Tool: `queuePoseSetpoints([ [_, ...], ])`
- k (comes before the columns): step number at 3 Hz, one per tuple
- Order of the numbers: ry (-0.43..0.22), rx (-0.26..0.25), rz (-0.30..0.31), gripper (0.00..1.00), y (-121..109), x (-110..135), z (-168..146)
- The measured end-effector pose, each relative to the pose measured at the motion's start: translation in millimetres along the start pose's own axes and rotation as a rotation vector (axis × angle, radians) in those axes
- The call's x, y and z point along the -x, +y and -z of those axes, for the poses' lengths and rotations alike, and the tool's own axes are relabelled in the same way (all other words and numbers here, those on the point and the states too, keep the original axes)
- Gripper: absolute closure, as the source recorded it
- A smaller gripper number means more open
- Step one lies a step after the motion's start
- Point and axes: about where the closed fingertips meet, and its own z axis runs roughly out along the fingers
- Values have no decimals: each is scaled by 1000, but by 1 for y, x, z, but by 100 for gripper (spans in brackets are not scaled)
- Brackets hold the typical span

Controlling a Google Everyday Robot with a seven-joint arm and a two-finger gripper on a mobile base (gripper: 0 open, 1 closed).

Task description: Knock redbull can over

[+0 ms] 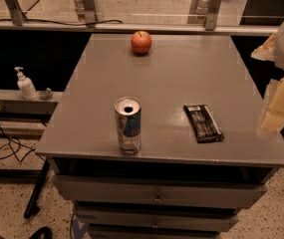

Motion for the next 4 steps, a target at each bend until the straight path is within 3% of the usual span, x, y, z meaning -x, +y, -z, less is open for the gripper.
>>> queuePoseSetpoints([
  [1,0,0,0,0,0,0,0],
  [2,-85,8,-48,0,1,2,-10],
  [4,-415,33,-168,0,23,40,-55],
])
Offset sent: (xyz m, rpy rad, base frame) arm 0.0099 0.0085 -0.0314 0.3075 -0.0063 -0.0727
